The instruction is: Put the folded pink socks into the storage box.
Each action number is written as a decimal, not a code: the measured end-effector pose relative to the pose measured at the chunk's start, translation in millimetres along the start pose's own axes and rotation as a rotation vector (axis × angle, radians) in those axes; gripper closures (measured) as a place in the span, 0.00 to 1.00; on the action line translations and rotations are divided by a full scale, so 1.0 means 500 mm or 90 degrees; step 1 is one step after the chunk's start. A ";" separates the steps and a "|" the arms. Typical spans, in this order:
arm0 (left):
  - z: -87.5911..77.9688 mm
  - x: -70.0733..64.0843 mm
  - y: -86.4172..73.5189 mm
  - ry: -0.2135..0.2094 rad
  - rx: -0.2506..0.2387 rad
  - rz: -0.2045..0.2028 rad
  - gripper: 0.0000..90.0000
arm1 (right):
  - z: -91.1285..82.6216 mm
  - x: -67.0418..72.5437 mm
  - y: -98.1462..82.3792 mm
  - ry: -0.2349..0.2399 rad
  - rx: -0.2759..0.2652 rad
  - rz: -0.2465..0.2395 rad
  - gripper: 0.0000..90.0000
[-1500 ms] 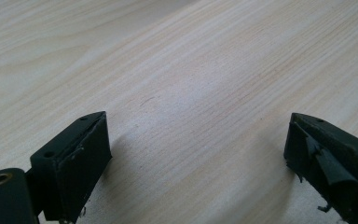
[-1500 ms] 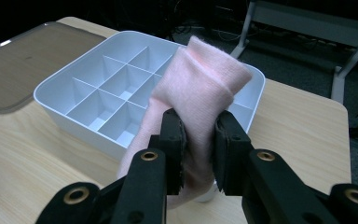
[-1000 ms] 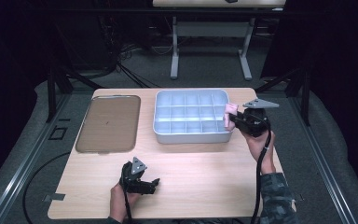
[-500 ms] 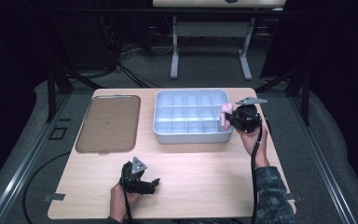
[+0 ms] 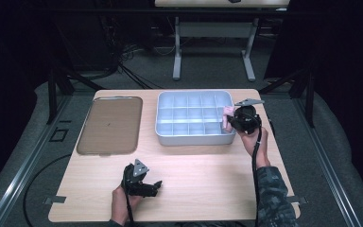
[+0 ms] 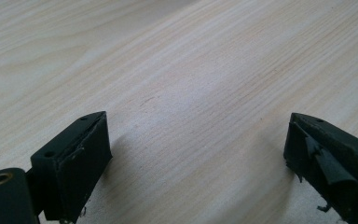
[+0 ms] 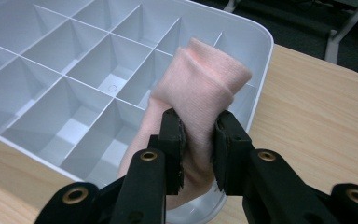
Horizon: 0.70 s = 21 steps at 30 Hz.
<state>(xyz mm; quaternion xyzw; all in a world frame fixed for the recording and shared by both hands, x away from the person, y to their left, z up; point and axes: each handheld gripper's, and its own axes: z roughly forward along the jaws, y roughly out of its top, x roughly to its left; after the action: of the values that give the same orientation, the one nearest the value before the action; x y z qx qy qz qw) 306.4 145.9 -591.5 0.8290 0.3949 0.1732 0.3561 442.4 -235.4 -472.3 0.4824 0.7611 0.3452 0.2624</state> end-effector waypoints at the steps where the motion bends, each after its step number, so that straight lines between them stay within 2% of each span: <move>1: 0.000 0.000 0.000 0.000 0.000 -0.001 0.08 | 0.003 0.003 0.001 -0.006 0.007 -0.005 0.83; 4: 0.000 0.000 0.000 0.000 0.000 0.000 0.08 | 0.016 0.010 0.002 -0.023 0.027 -0.027 0.83; 6: 0.000 0.000 0.000 0.000 0.000 0.000 0.08 | 0.021 0.013 0.001 -0.025 0.029 -0.030 0.83; 7: 0.000 0.000 0.000 0.000 0.000 0.000 0.08 | 0.030 0.018 0.000 -0.037 0.041 -0.044 0.83; 16: 0.000 0.000 0.000 0.000 0.000 0.000 0.08 | 0.057 0.028 -0.005 -0.049 0.074 -0.064 0.83; 21: 0.000 0.000 0.000 0.000 0.000 -0.001 0.08 | 0.070 0.030 -0.009 -0.058 0.103 -0.083 0.82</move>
<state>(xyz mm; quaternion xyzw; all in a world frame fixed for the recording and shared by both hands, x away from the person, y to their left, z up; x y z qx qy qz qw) 306.4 145.9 -591.5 0.8288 0.3953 0.1732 0.3562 459.6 -213.7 -498.7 0.4668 0.8034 0.2425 0.2791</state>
